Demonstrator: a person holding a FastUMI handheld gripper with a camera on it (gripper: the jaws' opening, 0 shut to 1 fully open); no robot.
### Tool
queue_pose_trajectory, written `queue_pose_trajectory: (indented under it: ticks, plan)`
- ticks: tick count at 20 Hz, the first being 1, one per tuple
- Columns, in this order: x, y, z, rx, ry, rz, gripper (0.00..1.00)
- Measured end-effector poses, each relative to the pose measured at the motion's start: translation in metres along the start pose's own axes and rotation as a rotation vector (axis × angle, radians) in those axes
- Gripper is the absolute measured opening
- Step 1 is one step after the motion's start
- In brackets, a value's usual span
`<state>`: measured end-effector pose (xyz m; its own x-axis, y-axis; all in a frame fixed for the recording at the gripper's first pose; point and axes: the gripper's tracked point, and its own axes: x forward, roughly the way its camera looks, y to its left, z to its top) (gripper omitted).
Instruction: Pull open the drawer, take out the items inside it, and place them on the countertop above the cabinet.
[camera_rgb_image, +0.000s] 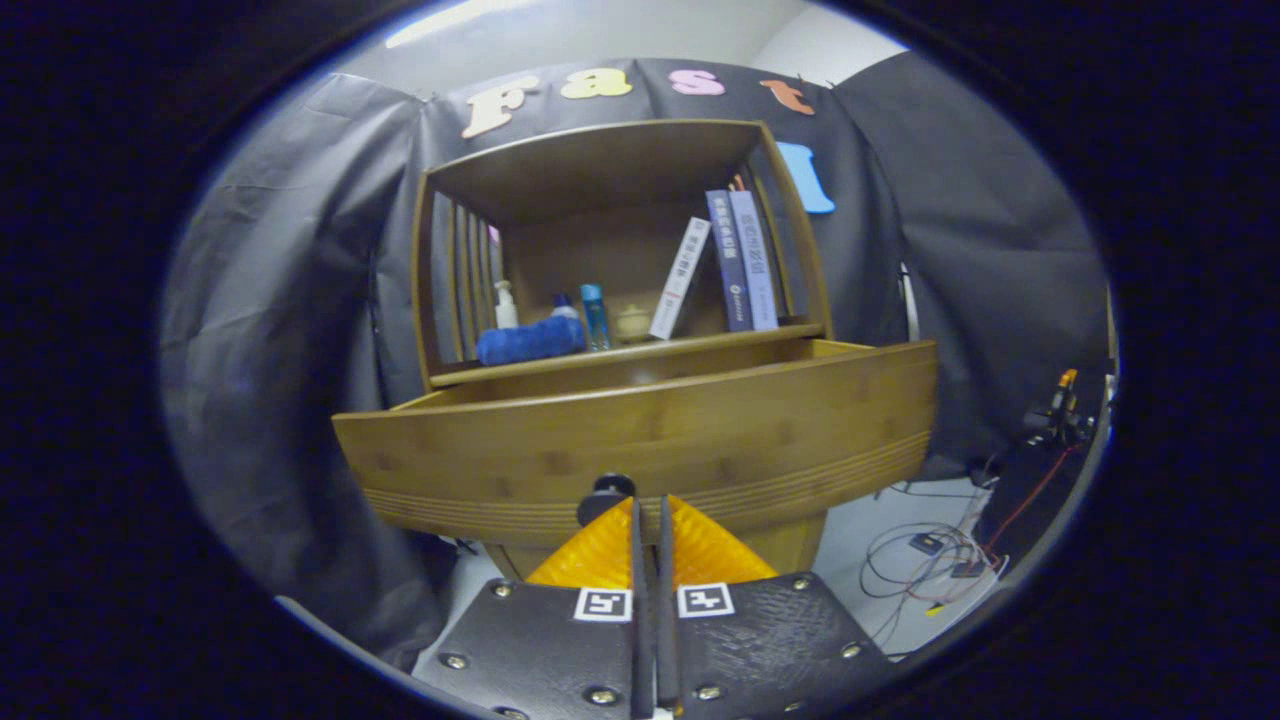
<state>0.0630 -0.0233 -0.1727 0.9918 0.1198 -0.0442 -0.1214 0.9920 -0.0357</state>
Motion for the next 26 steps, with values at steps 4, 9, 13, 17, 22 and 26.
queue_pose_trajectory:
  ticks: [4,9,13,17,22,26]
  plan:
    - [-0.018,-0.014,0.006,-0.104,-0.034,-0.034,0.07]
    - [-0.011,-0.011,0.057,-0.049,-0.039,-0.04,0.61]
    - [0.006,-0.009,0.099,0.038,-0.054,-0.073,0.99]
    - [0.033,0.0,0.129,0.028,-0.035,-0.047,0.99]
    - [0.075,0.001,0.134,-0.075,0.066,-0.063,0.99]
    - [0.112,0.006,0.12,-0.075,0.194,-0.049,0.99]
